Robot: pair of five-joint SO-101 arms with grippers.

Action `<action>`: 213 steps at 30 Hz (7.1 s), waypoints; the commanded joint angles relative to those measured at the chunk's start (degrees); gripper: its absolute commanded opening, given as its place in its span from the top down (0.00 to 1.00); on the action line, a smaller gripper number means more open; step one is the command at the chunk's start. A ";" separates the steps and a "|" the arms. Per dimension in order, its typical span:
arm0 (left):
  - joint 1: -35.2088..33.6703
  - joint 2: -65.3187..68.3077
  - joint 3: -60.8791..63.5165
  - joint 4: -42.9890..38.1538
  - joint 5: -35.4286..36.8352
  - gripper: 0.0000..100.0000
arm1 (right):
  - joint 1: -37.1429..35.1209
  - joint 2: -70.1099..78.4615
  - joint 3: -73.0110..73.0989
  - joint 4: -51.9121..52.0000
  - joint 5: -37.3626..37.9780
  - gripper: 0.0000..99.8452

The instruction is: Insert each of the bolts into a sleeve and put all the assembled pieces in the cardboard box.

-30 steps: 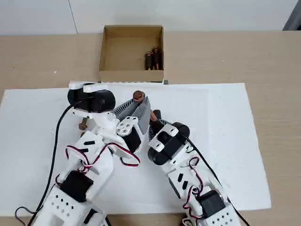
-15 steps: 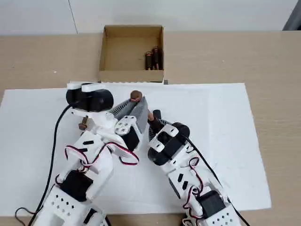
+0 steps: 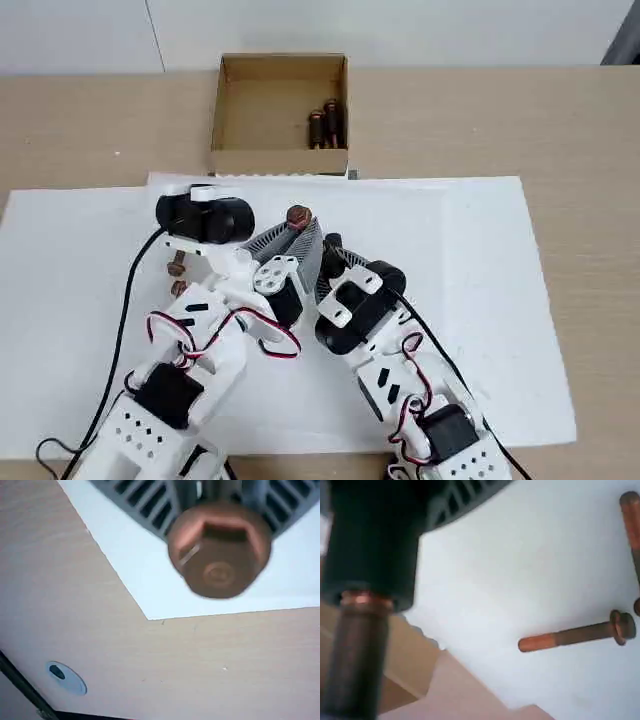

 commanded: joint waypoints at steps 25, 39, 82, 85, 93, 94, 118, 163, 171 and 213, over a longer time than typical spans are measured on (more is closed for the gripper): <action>1.23 -1.05 1.98 5.98 1.58 0.82 | 0.48 -1.45 0.53 -4.26 3.16 1.00; -0.26 -1.05 -4.18 6.15 -1.76 0.81 | 0.48 -1.45 0.53 -1.63 2.90 1.00; -33.67 -1.14 26.95 -13.89 -25.85 1.00 | 15.78 7.96 -32.26 33.10 -10.64 1.00; -33.49 -1.14 26.95 -13.89 -25.67 0.99 | 15.78 18.24 -38.86 32.13 -10.81 1.00; -33.32 -1.14 26.95 -13.98 -25.58 0.99 | 17.27 46.55 -56.88 26.59 -10.73 1.00; -33.32 -1.14 26.95 -13.98 -25.58 0.99 | 17.36 49.45 -58.90 25.54 -10.64 1.00; -33.32 -1.14 26.86 -13.89 -25.49 0.99 | 15.52 114.68 -104.70 0.66 9.32 1.00; -33.32 -1.14 26.95 -13.80 -25.49 0.99 | 10.24 127.25 -130.20 23.87 18.02 0.86; -33.32 -1.14 26.95 -13.80 -25.49 0.99 | 10.33 117.67 -130.20 41.54 17.85 0.86; -33.67 -1.14 26.95 -13.80 -25.41 0.99 | 3.82 131.82 -129.85 71.16 -24.97 0.86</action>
